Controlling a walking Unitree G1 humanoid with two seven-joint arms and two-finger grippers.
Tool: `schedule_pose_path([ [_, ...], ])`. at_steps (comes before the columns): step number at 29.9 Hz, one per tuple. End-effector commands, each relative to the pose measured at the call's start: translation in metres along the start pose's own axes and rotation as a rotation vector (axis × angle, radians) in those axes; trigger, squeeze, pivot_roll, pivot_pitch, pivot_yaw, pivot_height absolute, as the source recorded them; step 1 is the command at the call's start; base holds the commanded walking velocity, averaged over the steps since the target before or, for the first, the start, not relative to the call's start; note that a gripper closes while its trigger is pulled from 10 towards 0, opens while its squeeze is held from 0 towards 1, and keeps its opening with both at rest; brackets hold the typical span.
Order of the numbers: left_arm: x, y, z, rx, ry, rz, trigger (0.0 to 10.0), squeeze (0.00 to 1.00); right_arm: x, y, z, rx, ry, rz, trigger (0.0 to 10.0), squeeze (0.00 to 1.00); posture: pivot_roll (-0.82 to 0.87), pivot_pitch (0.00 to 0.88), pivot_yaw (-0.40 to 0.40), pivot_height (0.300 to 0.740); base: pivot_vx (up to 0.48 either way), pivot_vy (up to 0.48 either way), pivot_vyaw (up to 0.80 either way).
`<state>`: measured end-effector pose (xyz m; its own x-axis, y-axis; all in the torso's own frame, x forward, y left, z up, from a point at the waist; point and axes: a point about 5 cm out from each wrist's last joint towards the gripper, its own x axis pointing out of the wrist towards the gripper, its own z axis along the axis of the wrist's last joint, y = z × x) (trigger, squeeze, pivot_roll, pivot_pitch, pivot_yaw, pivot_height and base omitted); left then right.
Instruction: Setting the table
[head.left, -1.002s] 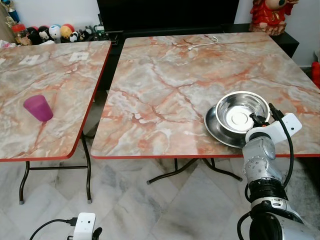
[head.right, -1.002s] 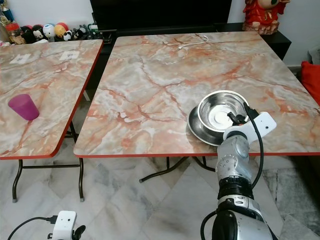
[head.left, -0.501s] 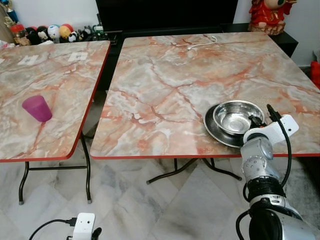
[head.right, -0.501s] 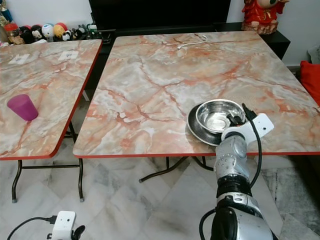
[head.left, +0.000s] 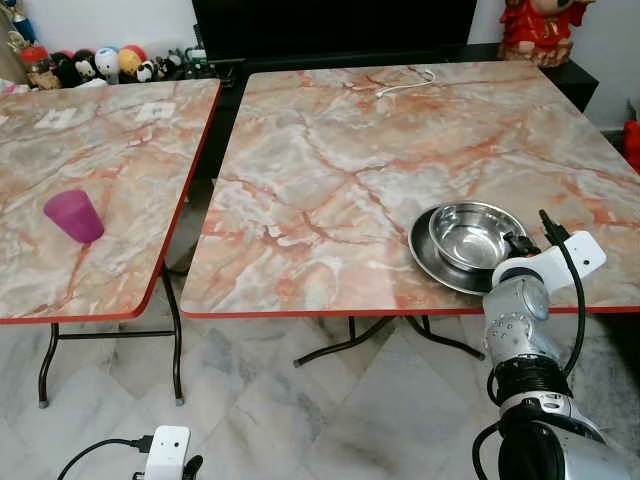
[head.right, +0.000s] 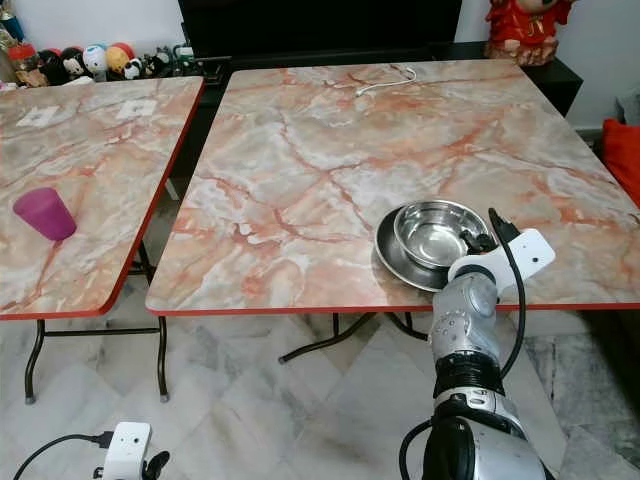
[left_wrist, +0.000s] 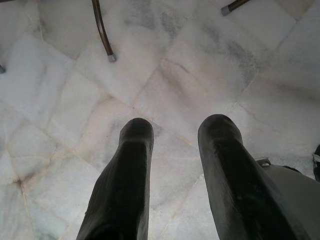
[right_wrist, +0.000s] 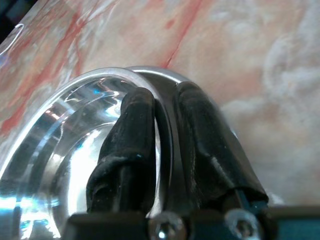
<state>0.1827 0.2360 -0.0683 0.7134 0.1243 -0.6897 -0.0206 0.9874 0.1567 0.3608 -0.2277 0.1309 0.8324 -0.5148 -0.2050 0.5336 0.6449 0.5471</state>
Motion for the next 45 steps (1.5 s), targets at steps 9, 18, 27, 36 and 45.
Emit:
schedule_pose_path([
  [9, -0.002, 0.003, -0.007, -0.008, 0.028, 0.012, 10.0, 0.0, -0.018, -0.002, -0.001, -0.202, -0.102, 0.05, 10.0, 0.0, -0.07, 0.088, 0.054, 0.74, 0.0, 0.0, 0.0],
  [18, -0.001, 0.0, -0.005, -0.011, 0.02, 0.012, 10.0, 0.0, -0.028, 0.002, 0.011, -0.317, -0.229, 0.173, 10.0, 0.0, -0.08, 0.086, 0.05, 0.74, 0.0, 0.0, 0.0],
  [27, -0.002, -0.001, -0.008, -0.013, 0.029, 0.013, 10.0, 0.0, -0.037, 0.023, 0.006, -0.373, -0.221, 0.373, 10.0, 0.0, -0.09, 0.087, 0.044, 0.74, 0.0, 0.0, 0.0],
  [36, -0.004, 0.0, -0.013, -0.047, 0.05, 0.028, 10.0, 0.0, -0.057, 0.026, -0.011, -0.53, -0.196, 0.634, 10.0, 0.0, -0.09, 0.086, 0.034, 0.74, 0.0, 0.0, 0.36],
  [45, -0.005, 0.0, -0.018, -0.049, 0.074, 0.025, 10.0, 0.0, -0.055, 0.021, -0.014, -0.484, -0.163, 0.591, 10.0, 0.0, -0.08, 0.068, 0.033, 0.74, 0.0, 0.358, 0.0],
])
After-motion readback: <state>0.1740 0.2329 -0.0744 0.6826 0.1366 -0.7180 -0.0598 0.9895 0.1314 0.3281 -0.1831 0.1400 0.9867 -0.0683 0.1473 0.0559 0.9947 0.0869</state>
